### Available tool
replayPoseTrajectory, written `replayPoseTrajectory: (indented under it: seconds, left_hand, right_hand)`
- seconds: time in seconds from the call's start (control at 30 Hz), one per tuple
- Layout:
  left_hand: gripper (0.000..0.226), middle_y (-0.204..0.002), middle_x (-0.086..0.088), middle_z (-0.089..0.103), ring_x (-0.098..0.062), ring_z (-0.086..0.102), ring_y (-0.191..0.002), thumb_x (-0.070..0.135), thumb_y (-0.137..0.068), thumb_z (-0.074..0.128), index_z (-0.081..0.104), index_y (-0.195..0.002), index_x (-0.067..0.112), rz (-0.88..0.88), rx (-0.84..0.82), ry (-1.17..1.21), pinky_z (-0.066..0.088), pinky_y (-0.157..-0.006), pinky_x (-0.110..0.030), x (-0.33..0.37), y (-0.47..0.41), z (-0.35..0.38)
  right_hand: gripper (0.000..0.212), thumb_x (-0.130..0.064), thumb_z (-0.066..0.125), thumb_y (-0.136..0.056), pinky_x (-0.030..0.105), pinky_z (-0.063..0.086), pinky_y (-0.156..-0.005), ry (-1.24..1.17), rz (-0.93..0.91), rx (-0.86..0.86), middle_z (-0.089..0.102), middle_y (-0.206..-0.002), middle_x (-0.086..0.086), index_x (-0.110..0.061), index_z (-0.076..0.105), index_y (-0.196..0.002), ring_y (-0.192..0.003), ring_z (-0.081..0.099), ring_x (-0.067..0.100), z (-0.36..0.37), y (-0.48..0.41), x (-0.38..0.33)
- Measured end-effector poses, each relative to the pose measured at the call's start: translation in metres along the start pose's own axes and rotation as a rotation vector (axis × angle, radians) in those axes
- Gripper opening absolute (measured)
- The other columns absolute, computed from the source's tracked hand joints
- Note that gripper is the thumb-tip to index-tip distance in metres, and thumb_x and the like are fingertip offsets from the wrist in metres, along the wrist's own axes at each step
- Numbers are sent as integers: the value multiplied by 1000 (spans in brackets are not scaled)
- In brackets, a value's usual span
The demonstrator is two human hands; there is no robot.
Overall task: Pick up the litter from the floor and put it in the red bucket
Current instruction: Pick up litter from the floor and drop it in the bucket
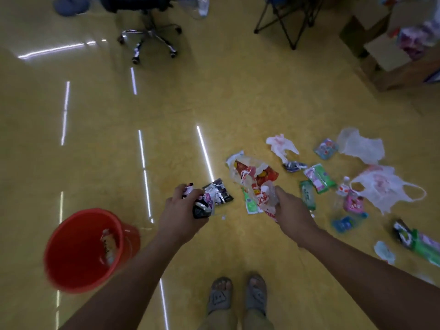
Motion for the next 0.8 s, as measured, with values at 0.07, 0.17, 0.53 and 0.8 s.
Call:
replayPoseTrajectory:
  seconds: [0.07,0.17,0.53,0.8]
  left_hand:
    - [70,-145,-4,36,-39,56,-106,45,-60,79,52,-124,39,-64,32,-1,49,-92,-41,-23,12,-12]
    - [69,-145,-5,35,-37,57,-107,45,-59,77,51,-123,38,-157,78,45,48,-94,-41,-59,34,-23]
    - [71,-146,-2,35,-32,51,-119,44,-60,80,53,-125,40,-572,305,147,49,-92,-41,-153,153,-38]
    - [76,-146,-1,34,-35,53,-115,52,-59,77,49,-129,44,-798,365,201,51,-90,-46,-234,236,-39]
  right_hand:
    - [46,-1,45,-92,31,25,-49,10,-82,-24,53,-81,6,-16,43,-136,-71,48,26,6,-12,-28]
    - [53,-1,45,-93,31,27,-50,3,-190,-68,58,-85,8,-19,38,-142,-72,49,25,18,-27,-65]
    - [47,-2,41,-96,26,21,-45,63,-478,-283,56,-74,8,-20,43,-139,-61,50,23,87,-34,-186]
    - [40,-6,38,-99,28,25,-44,130,-666,-399,48,-65,-3,-17,43,-137,-57,47,11,150,-5,-285]
Point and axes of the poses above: each hand's wrist, its own y-axis away from the middle knuckle, its own z-axis out of the palm, x = y × z, the point moved 9 cm from there along -y, towards the middle knuckle
